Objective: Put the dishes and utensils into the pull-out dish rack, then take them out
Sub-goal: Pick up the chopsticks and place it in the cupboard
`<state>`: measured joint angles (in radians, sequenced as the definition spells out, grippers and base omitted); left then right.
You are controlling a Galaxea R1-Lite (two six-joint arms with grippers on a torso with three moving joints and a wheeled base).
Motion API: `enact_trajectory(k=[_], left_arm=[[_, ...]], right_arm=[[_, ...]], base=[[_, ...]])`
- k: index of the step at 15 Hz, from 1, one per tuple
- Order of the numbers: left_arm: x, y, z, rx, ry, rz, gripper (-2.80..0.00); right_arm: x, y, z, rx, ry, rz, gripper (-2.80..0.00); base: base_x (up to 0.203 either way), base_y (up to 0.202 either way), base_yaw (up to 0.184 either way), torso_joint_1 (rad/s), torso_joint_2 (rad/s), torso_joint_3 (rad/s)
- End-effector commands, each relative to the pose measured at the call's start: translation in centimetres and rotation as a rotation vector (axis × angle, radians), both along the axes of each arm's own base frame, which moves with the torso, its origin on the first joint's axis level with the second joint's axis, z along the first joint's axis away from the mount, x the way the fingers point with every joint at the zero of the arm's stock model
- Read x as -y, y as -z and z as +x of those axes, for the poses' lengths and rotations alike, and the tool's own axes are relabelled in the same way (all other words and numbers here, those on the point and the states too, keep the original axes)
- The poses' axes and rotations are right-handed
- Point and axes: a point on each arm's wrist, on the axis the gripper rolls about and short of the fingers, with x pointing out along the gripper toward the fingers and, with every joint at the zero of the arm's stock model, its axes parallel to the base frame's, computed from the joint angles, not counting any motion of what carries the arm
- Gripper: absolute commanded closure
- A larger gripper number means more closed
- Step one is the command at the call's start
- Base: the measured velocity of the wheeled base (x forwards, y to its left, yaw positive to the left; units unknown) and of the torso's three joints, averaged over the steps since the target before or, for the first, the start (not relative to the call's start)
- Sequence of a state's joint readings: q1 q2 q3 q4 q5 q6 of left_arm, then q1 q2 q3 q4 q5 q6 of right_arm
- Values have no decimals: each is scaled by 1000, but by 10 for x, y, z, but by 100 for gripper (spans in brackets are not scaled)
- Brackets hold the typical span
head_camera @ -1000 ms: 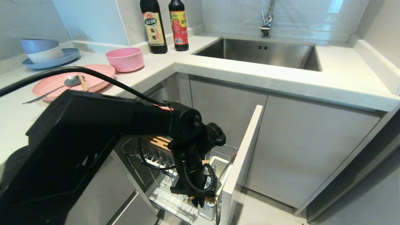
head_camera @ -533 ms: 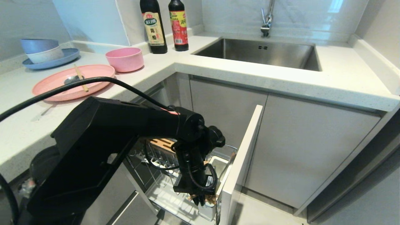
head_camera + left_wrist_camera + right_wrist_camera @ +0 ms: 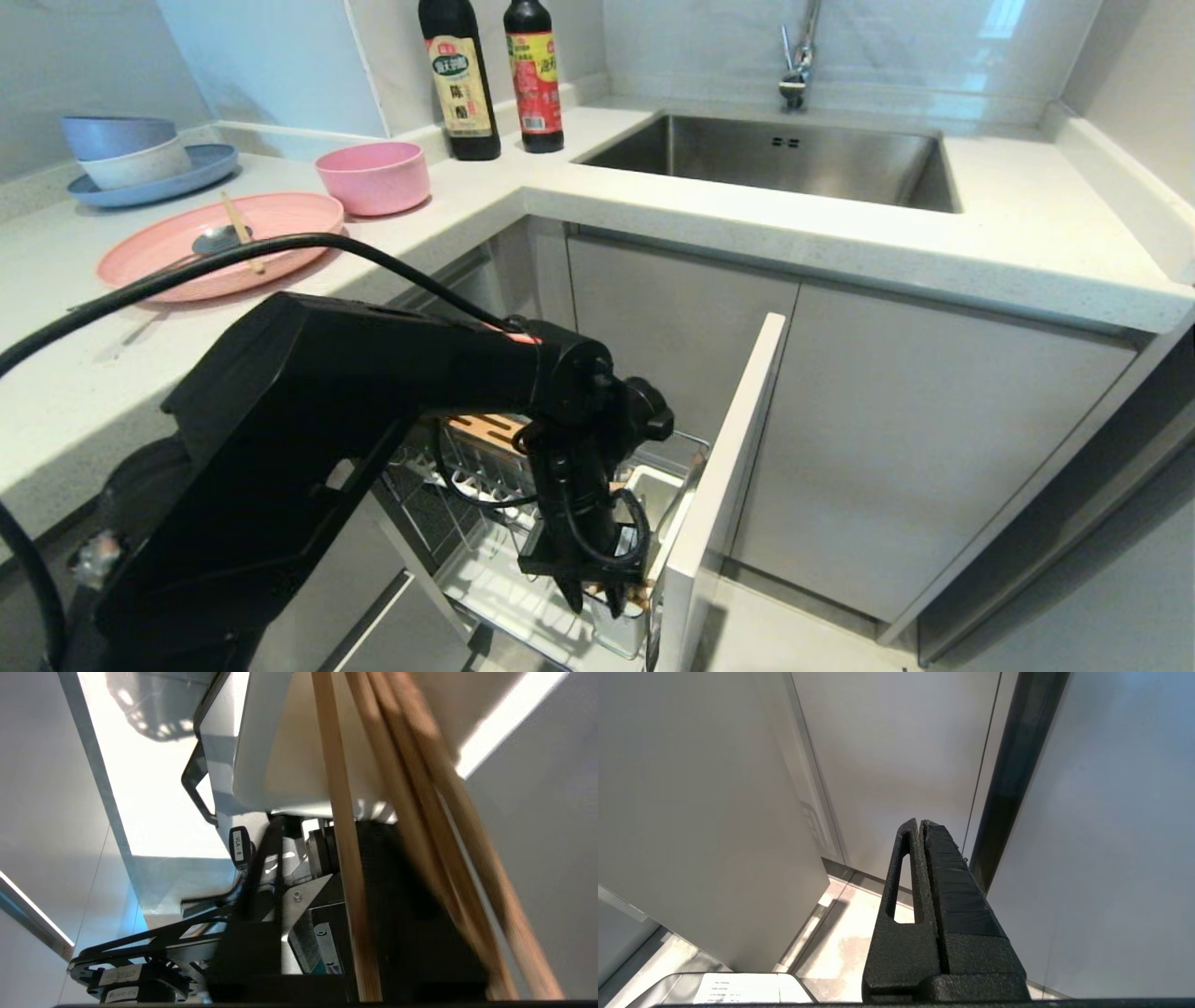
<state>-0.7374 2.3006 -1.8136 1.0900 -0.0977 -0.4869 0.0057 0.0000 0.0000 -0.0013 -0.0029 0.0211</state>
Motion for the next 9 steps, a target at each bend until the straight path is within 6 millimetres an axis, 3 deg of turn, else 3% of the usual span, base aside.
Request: enact_trajectory(k=[1,4,9], left_arm=[[-3,-12,-3,18,-6,-15,-280],[-5,-19,-5,31,-6,-22,-280],[-17,-63,-20,109,-8,-85,-280]], right_arm=[[0,0,0,-1,0,0,0],[0,0,0,-1,-1,0,0],[0,0,0,-1,0,0,0]], base=[[0,0,0,0,0,0],[0,0,0,0,0,0],[0,0,0,0,0,0]])
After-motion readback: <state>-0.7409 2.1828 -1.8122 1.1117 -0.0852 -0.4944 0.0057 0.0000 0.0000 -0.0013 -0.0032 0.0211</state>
